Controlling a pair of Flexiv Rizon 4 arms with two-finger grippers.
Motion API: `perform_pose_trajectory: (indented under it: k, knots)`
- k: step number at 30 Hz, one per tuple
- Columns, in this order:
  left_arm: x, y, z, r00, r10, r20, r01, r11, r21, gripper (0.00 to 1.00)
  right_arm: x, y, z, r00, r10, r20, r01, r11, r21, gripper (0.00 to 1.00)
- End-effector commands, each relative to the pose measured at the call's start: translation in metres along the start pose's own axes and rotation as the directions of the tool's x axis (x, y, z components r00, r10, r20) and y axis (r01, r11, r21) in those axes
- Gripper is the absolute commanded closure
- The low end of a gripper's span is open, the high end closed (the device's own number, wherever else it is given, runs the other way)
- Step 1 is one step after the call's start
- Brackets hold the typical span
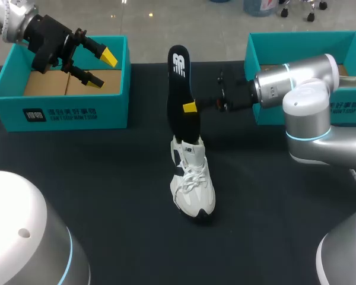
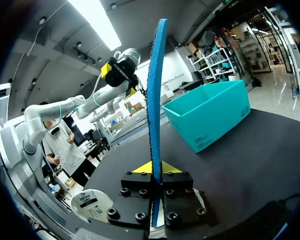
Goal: Take the shoe out of the shoebox, open the shoe tongue, remove and reinsert the insole, then place the shoe into the shoebox
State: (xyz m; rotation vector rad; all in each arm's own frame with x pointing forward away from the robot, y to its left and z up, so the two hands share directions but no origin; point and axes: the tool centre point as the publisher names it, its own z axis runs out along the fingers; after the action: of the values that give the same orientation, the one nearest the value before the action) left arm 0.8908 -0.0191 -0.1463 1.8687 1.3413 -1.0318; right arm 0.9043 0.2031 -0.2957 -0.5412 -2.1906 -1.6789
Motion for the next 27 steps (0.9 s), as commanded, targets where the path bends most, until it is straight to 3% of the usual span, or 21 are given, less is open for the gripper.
perform_pose_trajectory:
  k: [1,27]
  knots:
    - [0.0,0.0,0.0,1.0,0.0,-0.003,0.0,1.0,0.001,0.0,0.0,-0.008,0.003,1.0,0.002,-0.009,-0.002,1.0,0.012,1.0]
    - [0.0,0.0,0.0,1.0,0.0,-0.003,0.0,1.0,0.001,0.0,0.003,-0.057,0.005,0.994,0.103,0.029,-0.104,0.993,0.06,1.0]
